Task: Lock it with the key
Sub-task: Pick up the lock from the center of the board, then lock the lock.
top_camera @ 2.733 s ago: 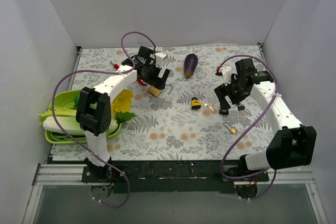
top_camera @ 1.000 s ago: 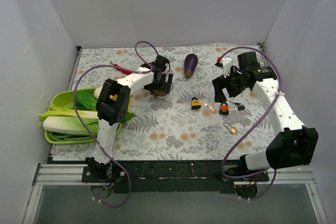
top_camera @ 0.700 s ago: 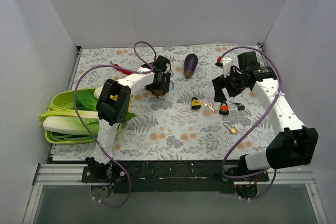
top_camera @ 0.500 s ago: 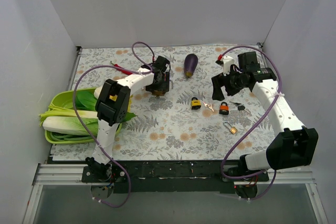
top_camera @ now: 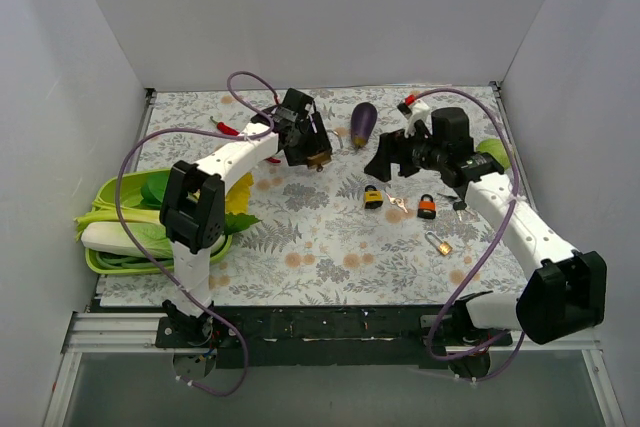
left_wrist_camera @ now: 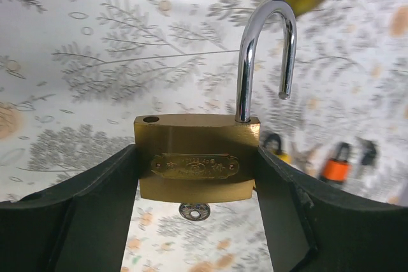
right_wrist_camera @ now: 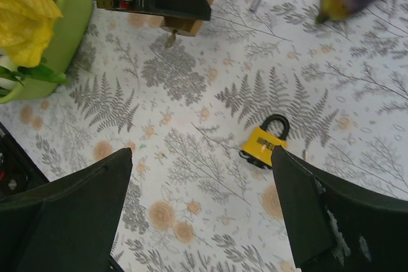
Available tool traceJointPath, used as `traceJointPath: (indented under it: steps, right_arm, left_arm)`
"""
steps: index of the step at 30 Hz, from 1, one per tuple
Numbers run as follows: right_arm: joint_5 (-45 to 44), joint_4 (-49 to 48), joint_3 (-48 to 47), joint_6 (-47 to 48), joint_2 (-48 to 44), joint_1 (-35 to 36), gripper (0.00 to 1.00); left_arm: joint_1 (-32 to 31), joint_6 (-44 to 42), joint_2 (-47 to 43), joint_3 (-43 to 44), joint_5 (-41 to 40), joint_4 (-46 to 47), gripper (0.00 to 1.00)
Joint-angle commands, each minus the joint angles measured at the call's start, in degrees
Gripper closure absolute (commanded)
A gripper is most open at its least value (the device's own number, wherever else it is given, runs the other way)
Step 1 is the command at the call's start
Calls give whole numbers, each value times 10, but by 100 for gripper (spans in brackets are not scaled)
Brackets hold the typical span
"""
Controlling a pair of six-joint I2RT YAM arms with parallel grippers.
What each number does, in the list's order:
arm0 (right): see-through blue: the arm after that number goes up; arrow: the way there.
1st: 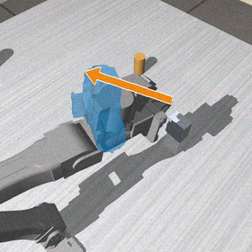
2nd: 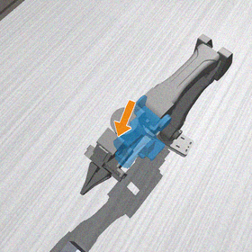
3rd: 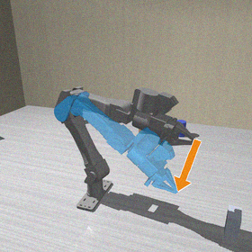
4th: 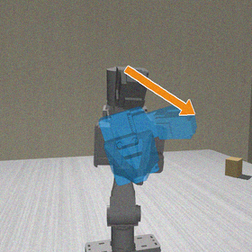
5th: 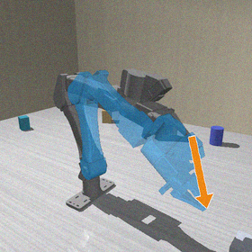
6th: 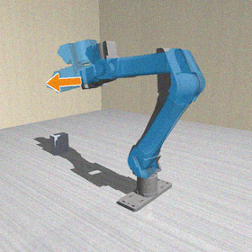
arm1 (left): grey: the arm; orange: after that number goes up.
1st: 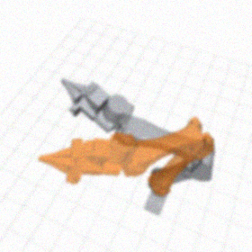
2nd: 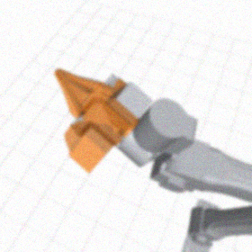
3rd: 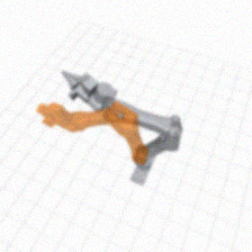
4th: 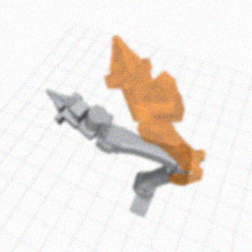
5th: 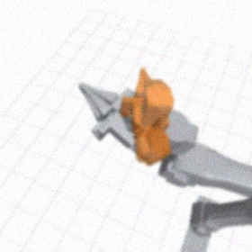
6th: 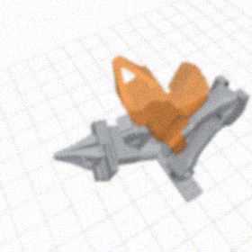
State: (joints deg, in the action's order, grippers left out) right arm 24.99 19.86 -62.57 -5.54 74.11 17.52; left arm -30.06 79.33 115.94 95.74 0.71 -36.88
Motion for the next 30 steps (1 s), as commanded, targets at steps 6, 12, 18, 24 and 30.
traceJointPath:
  steps: [6, 12, 18, 24, 30]
  right_arm:
    - [-100, -188, -4, -133, 40, 81, 2]
    - [-159, -193, -35, -170, 82, 119, 7]
    - [-214, -228, -45, -189, 106, 139, 12]
    - [-246, -249, -65, -204, 128, 149, 16]
    - [-271, -253, -74, -207, 152, 156, 23]
  left_arm:
    - [13, 156, -119, 10, 139, 102, 100]
    - [18, 218, -148, -21, 184, 148, 100]
    - [19, 257, -159, -39, 216, 172, 100]
    - [19, 275, -171, -61, 231, 178, 100]
    - [20, 288, -176, -64, 245, 192, 100]
